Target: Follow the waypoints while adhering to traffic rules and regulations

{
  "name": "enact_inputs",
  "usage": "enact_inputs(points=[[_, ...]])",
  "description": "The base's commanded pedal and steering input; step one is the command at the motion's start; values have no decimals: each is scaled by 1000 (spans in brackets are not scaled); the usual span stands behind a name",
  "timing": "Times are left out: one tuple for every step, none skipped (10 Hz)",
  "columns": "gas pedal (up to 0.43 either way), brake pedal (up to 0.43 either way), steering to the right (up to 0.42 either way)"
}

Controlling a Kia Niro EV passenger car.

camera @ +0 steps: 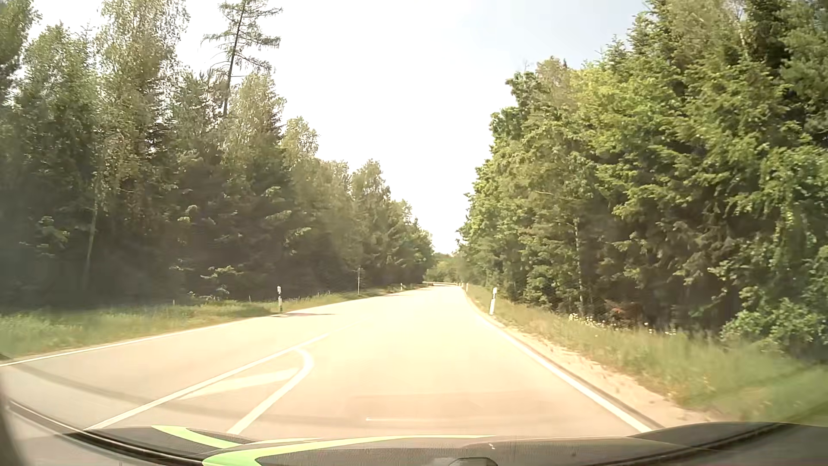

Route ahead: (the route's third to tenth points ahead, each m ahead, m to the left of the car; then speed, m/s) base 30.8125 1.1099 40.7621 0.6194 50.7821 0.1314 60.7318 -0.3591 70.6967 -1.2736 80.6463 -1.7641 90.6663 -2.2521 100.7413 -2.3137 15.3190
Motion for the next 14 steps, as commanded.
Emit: enact_inputs(points=[[488,0,-5],[488,0,-1],[488,0,3],[480,0,6],[480,0,9],[480,0,12],[469,0,12],[469,0,12],[469,0,12],[469,0,12],[469,0,12],[469,0,10],[469,0,9],[469,0,8]])
